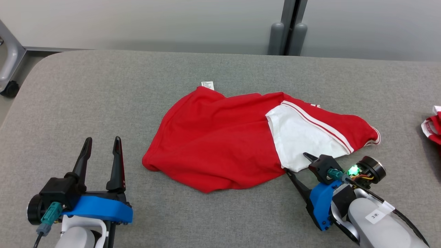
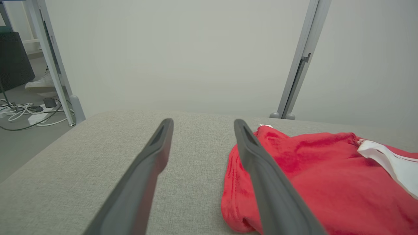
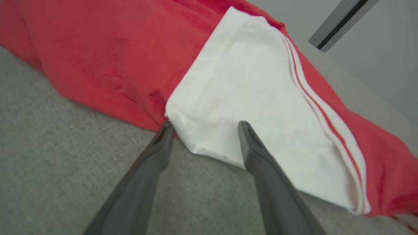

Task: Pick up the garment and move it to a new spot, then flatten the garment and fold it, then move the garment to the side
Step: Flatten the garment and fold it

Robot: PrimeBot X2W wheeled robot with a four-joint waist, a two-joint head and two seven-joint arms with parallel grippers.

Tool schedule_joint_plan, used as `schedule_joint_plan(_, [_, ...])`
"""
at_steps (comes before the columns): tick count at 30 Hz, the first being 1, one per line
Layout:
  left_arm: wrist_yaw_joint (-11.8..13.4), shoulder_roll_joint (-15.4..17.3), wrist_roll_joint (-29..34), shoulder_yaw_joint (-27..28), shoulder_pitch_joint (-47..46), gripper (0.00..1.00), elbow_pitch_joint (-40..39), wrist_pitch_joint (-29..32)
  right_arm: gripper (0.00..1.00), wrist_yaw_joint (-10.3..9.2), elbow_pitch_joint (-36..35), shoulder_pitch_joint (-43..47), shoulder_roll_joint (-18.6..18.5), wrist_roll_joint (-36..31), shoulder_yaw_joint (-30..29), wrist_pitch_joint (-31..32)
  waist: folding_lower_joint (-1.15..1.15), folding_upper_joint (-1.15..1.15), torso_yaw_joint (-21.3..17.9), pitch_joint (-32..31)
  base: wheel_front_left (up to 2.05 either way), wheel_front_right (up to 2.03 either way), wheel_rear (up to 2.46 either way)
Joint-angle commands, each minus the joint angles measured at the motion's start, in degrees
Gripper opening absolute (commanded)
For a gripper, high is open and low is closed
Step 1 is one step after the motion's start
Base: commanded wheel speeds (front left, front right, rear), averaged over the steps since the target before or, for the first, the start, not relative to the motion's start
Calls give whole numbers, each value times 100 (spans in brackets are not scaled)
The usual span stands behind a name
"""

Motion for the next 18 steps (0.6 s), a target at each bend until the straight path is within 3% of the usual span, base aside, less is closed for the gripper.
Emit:
schedule_joint_plan(1, [8, 24, 7, 5, -12, 100, 9, -27, 100, 1, 29, 105, 54, -55, -55, -43, 0, 0, -27, -17, 0, 0, 0])
schedule_joint_plan(6, [-19, 26, 15, -13, -38, 100, 14, -31, 88, 1, 116, 54, 145, -101, -78, -55, 0, 0, -85, -16, 0, 0, 0])
schedule_joint_plan(8, [-20, 35, 20, -14, -51, 100, 3, -31, 75, 1, 174, -30, 196, -105, -30, -70, 0, 0, -102, 0, 0, 0, 0])
schedule_joint_plan(9, [-19, 37, 20, -15, -60, 100, -2, -31, 60, 1, 215, -81, 218, -107, -9, -80, 0, 0, -109, 11, 0, 0, 0])
schedule_joint_plan(10, [-21, 43, 24, -17, -68, 100, -6, -31, 56, 1, 258, -134, 242, -111, 14, -87, 0, 0, -113, 21, 0, 0, 0])
schedule_joint_plan(12, [-22, 46, 27, -20, -80, 100, -13, -32, 31, 1, 344, -201, 291, -114, 55, -110, 0, 0, -119, 35, 0, 0, 0])
schedule_joint_plan(13, [-20, 46, 29, -24, -81, 100, -14, -32, 13, 1, 390, -230, 317, -109, 71, -121, 0, 0, -120, 38, 0, 0, 0])
schedule_joint_plan(14, [-17, 44, 27, -27, -80, 100, -11, -33, 0, 1, 428, -261, 335, -97, 81, -133, 0, 0, -121, 37, 0, 0, 0])
schedule_joint_plan(18, [0, 55, 25, -31, -60, 100, 10, -33, 0, 1, 476, -292, 347, 3, 9, -236, 0, 0, -133, -15, 0, 0, 0])
